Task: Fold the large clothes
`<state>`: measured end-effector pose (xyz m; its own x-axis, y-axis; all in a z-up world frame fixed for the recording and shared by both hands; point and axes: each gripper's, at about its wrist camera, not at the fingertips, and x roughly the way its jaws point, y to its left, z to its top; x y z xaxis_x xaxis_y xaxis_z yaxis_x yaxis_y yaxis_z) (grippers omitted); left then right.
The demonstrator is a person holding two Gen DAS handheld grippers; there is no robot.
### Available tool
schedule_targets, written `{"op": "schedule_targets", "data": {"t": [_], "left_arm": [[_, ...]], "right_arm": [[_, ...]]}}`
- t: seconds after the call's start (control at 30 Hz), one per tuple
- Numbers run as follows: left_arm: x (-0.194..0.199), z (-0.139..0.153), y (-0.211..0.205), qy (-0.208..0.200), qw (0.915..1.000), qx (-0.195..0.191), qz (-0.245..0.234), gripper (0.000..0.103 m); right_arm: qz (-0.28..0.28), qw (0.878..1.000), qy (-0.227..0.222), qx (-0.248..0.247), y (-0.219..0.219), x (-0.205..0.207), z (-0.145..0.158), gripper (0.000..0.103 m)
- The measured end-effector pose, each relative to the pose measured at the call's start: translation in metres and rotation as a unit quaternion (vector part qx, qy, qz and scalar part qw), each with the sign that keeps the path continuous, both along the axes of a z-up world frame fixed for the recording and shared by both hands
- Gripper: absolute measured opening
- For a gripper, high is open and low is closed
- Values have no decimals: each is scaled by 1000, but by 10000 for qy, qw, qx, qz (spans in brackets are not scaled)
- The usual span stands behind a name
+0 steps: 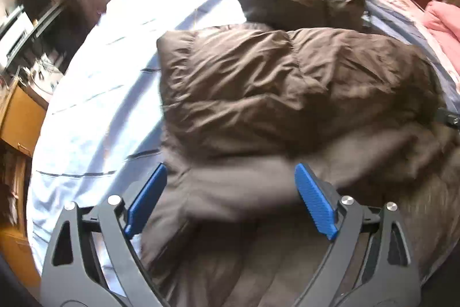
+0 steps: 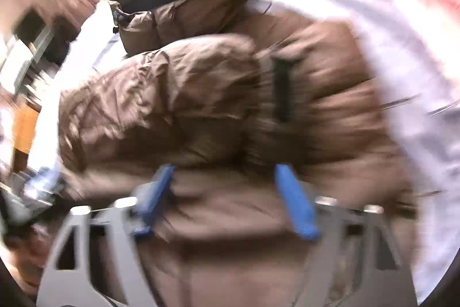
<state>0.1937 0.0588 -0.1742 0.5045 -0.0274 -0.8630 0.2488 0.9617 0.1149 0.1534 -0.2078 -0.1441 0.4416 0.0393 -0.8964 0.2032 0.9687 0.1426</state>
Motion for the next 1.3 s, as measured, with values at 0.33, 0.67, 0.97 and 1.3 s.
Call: {"op": "schedule_targets", "data": {"t": [0.33,0.67,0.97,1.3], "left_arm": [[-46,-89,75,1023,9926,271,597,97],[-106,-81,137,932,9845,-620,1352,100],[-139,-71,131,1130,9935,-94,132,97],[-164,-71,172,1663,9803,-1062,110,15]], "right_arm": [[-752,9911,995,-472,-28,-124,-80,93],[-1005,9909,735,-503,-66,-187,-59,93],[-1807,9765,1087,444,-141,-232,-65,102],[-1331,9770,1071,1277,-136,-235,-74,12]]}}
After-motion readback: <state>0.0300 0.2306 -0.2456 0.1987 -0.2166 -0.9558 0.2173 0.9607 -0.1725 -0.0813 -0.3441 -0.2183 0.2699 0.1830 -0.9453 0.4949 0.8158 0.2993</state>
